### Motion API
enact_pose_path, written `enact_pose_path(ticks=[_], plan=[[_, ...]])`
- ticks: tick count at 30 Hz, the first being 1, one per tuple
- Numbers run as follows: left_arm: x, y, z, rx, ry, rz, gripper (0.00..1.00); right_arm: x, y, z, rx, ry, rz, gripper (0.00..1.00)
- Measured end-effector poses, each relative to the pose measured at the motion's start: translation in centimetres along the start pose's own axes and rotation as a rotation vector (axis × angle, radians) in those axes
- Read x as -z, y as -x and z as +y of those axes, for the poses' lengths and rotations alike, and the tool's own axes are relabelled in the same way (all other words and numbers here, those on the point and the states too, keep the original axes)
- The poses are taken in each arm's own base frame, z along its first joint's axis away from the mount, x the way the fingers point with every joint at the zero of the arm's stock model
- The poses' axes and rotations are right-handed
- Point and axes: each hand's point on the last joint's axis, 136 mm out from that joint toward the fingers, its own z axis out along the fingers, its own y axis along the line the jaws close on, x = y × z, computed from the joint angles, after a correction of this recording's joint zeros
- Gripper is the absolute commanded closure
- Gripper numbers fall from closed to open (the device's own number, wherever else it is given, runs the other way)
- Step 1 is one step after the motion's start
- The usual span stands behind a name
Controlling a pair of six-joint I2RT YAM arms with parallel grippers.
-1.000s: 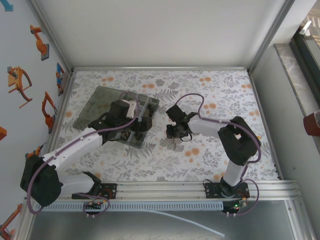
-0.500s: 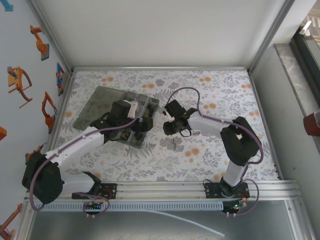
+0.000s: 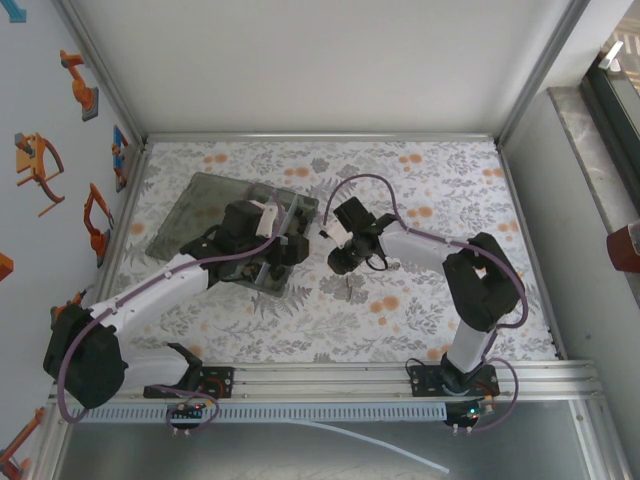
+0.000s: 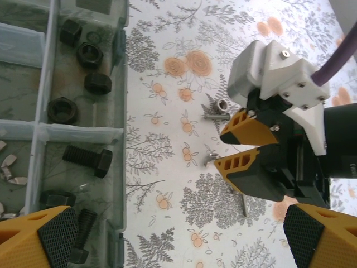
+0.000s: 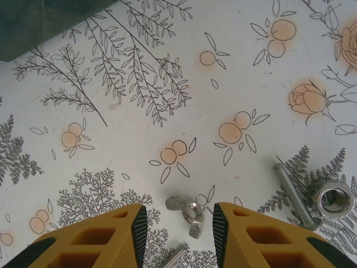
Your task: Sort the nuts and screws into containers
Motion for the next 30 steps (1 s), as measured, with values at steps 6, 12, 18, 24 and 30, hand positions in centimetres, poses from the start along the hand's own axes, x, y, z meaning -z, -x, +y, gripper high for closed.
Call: enact_pose_path(ticks=[6, 12, 18, 24, 30], plan=[[0.3, 0.0, -1.1, -0.024, -0.040, -0.002, 0.03, -1.0, -1.4, 0.4, 0.055, 0.034, 0.060, 0.64], [1.2, 0.7, -1.4, -0.035, -0.039, -0.038, 0.03, -2.0, -2.7, 0.2, 0.070, 0.034, 0.114, 0.64], [1.5, 0.8, -1.4, -0.036, -0.040, -0.047, 0.03, -2.0, -2.6, -0.2, 0.081, 0.015, 0.115, 0.64], [1.5, 0.8, -1.4, -0.036, -0.040, -0.047, 0.03, -2.1, -1.8, -0.3, 0.081, 0.012, 0.104, 0.70], [1.5, 0.8, -1.4, -0.036, -0.040, -0.047, 0.03, -2.8, -1.4, 0.0, 0.061, 0.039, 0.106, 0.76]])
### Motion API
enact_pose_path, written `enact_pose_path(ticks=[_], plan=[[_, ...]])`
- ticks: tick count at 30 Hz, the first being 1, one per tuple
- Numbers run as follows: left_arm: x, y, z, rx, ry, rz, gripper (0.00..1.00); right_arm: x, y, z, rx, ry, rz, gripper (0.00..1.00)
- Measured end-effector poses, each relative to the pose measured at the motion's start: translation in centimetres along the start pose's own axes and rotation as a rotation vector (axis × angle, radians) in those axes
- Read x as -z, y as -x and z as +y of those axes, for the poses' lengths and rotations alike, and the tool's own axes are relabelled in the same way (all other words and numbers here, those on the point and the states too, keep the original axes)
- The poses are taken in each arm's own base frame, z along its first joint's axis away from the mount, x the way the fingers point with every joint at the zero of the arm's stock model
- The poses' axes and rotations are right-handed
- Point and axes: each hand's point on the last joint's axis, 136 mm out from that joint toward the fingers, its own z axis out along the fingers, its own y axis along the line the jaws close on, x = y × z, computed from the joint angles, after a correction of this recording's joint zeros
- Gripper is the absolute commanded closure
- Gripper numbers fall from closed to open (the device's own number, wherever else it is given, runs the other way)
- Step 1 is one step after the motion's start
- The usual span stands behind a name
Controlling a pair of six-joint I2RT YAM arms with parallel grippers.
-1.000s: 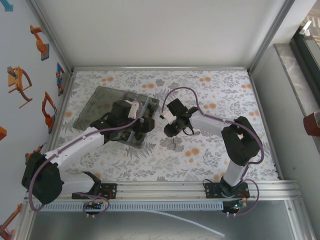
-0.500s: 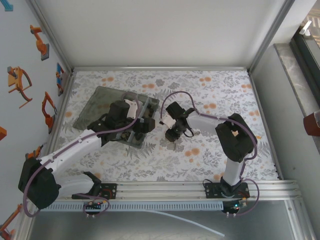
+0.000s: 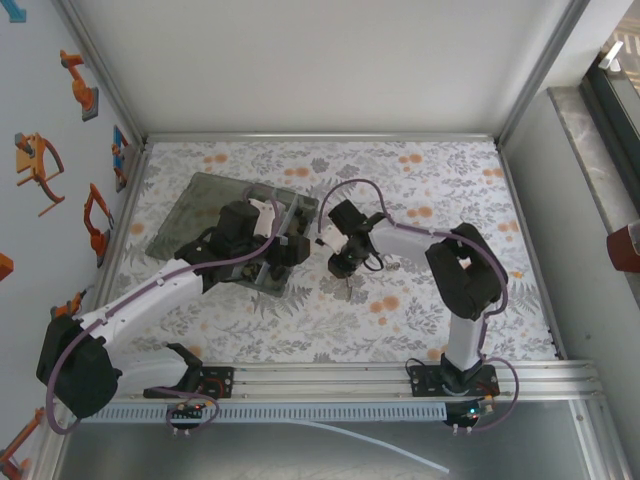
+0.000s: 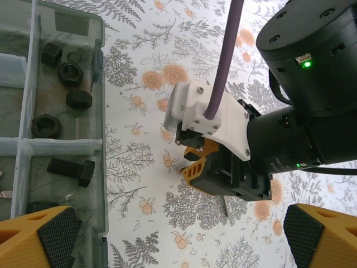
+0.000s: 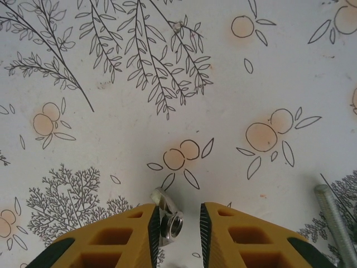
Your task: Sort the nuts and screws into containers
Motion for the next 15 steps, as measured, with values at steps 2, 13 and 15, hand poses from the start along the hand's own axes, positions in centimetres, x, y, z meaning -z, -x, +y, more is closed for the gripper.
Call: enact_pose_path(ticks=[2, 13, 15], plan=[[0.0, 0.0, 0.0, 0.000, 0.003, -0.002, 0.03, -0.1, 0.1, 0.0, -0.003, 0.003, 0.002, 0.82], [1.6, 0.6, 0.2, -0.019, 0.031, -0.037, 0.03, 0.4, 1.8, 0.1, -0.044, 0.021, -0.023, 1.00], [2.2, 0.5, 0.8, -0.019, 0.061, -0.040, 0.03, 1.0, 3.0, 0.4, -0.059, 0.037, -0.053, 1.00]])
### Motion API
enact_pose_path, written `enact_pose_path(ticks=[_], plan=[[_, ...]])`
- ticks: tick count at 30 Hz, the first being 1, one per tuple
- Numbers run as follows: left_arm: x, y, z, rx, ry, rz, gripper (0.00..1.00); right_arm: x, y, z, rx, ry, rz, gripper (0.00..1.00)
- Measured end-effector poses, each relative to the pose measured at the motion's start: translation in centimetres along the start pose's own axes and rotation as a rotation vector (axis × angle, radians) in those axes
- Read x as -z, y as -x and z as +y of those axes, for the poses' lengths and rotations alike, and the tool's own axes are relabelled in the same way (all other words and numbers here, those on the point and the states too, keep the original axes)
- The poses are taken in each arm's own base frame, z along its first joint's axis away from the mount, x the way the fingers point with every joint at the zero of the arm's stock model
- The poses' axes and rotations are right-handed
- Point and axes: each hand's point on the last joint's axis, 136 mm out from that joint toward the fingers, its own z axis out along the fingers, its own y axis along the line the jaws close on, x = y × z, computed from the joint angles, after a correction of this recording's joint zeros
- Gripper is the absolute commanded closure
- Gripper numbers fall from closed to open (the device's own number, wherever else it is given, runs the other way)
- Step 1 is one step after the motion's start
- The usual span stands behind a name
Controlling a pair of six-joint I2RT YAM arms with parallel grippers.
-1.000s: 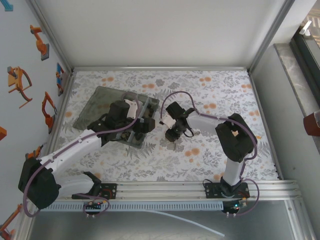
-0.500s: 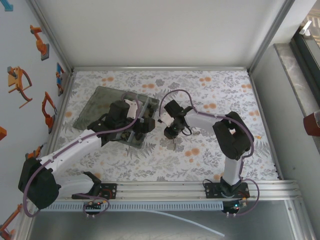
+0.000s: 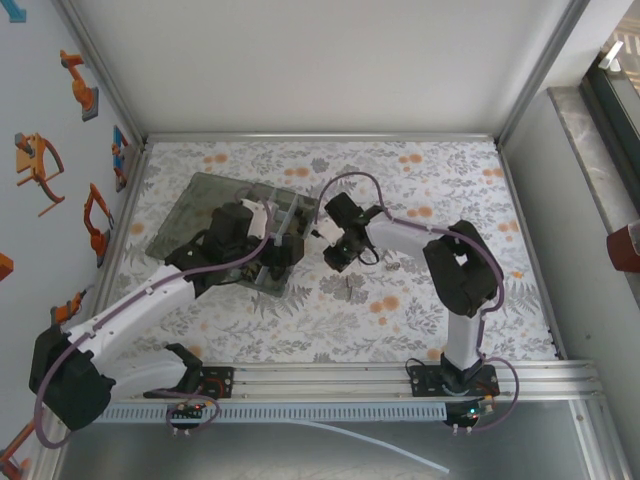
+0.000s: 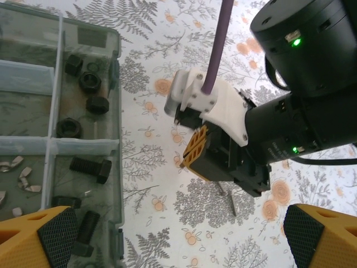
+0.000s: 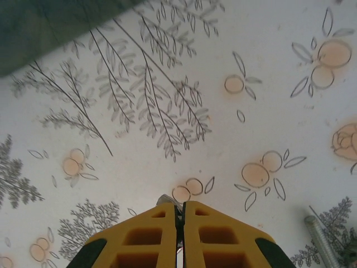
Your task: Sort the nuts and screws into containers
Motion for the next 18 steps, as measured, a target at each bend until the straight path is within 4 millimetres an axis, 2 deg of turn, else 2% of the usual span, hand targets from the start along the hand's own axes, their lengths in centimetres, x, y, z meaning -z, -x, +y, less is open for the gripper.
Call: enact_pose_path(ticks=[5, 11, 14, 18], plan=[[2.2, 0.5, 2.9, 0.049, 0.118, -0.041, 0.03, 2.4, 5.7, 2.1, -0.029, 0.087, -0.156, 1.00], [5.0, -0.4, 6.9, 0.143, 0.278, -0.081, 0.03, 4.9, 12.4, 7.0, -0.002, 0.220, -0.325, 1.00], [5.8, -0.9, 7.7, 0.156, 0.319, -0.078, 0.03, 4.4, 15.2, 9.0, 0.000, 0.273, -0.375, 1.00], [6.7, -1.0, 7.9, 0.159, 0.331, -0.091, 0.03, 1.7, 16.6, 10.4, -0.017, 0.310, -0.355, 1.00]])
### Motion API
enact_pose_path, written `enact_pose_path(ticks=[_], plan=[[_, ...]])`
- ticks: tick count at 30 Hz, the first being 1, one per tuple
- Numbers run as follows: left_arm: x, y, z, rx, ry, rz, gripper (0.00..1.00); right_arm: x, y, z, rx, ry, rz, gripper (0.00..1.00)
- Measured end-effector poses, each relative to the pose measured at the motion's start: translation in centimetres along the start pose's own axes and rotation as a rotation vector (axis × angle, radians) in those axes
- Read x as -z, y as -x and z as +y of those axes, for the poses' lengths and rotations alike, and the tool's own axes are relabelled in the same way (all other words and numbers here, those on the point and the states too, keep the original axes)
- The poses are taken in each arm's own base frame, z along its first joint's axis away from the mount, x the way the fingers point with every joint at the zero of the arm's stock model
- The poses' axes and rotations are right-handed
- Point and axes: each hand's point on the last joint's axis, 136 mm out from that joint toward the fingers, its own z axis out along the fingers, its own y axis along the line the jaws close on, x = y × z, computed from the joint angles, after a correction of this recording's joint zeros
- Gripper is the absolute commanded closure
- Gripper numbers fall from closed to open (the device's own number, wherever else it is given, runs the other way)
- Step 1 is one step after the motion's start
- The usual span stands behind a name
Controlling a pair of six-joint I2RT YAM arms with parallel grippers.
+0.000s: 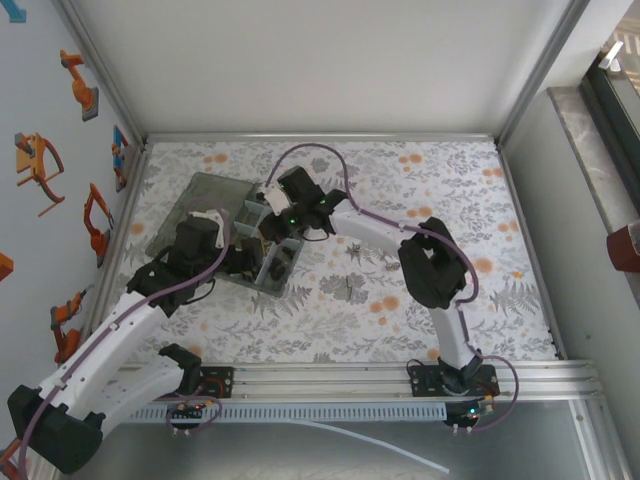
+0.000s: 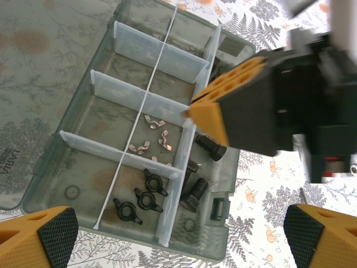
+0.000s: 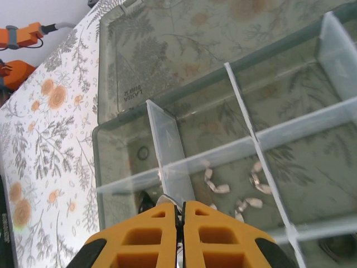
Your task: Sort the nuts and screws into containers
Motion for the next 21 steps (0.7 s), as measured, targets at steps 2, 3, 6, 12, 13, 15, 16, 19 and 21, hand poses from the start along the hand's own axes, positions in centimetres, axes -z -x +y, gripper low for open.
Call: enact_pose_path(ticks=[2, 3, 6, 12, 13, 15, 16, 19, 21], plan=[[0.3, 0.0, 0.1, 0.004, 0.002, -0.007, 0.03, -1.4, -0.4, -0.2, -0.014, 0.001, 0.019, 1.00], [0.4, 0.0, 0.2, 0.007, 0.004, -0.010, 0.03, -2.0, -0.7, -0.3, -0.020, -0.001, 0.029, 1.00], [0.5, -0.1, 0.5, 0.011, 0.013, -0.013, 0.03, -2.8, -1.8, -0.7, -0.043, -0.015, 0.064, 1.00], [0.2, -0.6, 0.8, 0.010, 0.019, -0.004, 0.03, -2.8, -2.2, -1.3, -0.059, -0.044, 0.080, 0.83], [0.2, -0.6, 0.7, 0.010, 0.011, -0.002, 0.03, -2.8, -2.2, -1.4, -0.063, -0.048, 0.079, 0.79], [0.2, -0.6, 0.3, 0.010, -0.011, 0.000, 0.03, -2.8, -2.2, -1.5, -0.059, -0.056, 0.077, 0.71], [0.1, -0.5, 0.0, 0.009, -0.025, 0.000, 0.03, -2.7, -2.1, -1.6, -0.058, -0.063, 0.075, 0.66], [0.0, -0.4, -0.8, -0.002, -0.060, 0.001, 0.03, -2.4, -1.7, -1.8, -0.048, -0.084, 0.063, 0.61], [-0.1, -0.4, -1.3, -0.017, -0.081, -0.001, 0.03, -1.7, -1.1, -1.8, -0.041, -0.097, 0.045, 0.61]])
